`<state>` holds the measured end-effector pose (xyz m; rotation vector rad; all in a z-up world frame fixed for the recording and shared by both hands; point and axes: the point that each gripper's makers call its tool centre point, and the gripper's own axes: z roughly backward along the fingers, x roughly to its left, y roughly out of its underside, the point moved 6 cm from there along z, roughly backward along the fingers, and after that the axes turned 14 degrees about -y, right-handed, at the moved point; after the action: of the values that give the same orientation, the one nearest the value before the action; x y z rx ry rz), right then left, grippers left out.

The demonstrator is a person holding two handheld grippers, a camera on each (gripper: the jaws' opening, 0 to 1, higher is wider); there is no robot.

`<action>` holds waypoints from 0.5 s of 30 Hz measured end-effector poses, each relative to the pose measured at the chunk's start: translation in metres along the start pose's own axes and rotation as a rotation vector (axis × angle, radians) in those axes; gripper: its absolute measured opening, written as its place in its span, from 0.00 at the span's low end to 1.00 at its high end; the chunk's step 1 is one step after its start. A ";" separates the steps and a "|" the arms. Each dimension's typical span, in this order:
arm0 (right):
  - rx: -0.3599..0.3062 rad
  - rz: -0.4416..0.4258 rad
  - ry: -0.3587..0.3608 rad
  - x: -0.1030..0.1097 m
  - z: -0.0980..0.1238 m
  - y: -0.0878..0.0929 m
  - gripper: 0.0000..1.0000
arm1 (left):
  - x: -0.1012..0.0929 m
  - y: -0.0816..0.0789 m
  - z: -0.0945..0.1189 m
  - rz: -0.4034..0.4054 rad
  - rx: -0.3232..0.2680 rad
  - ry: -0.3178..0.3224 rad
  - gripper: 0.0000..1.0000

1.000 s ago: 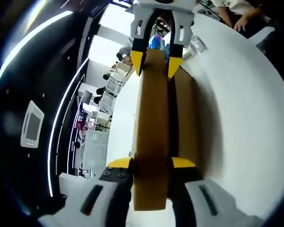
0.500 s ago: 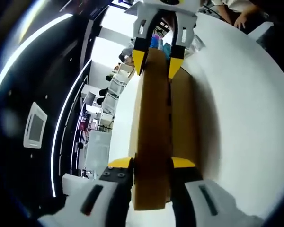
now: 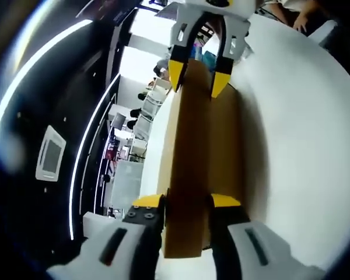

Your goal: Operate the shoe box by opening the lid, removing the specified soft item, and placing it in the target area until the item is outside and the box remains undamaged.

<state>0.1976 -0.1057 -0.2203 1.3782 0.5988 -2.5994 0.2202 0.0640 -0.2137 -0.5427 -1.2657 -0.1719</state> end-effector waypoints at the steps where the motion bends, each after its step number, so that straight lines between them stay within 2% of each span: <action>1: 0.004 0.008 0.006 0.002 -0.001 0.000 0.31 | -0.002 0.000 0.000 -0.004 0.002 -0.007 0.30; 15: -0.003 0.051 0.073 0.012 -0.001 0.000 0.31 | -0.015 0.003 0.001 -0.037 0.001 -0.077 0.30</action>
<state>0.1917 -0.1046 -0.2314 1.4725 0.5691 -2.5175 0.2158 0.0641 -0.2285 -0.5293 -1.3510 -0.1833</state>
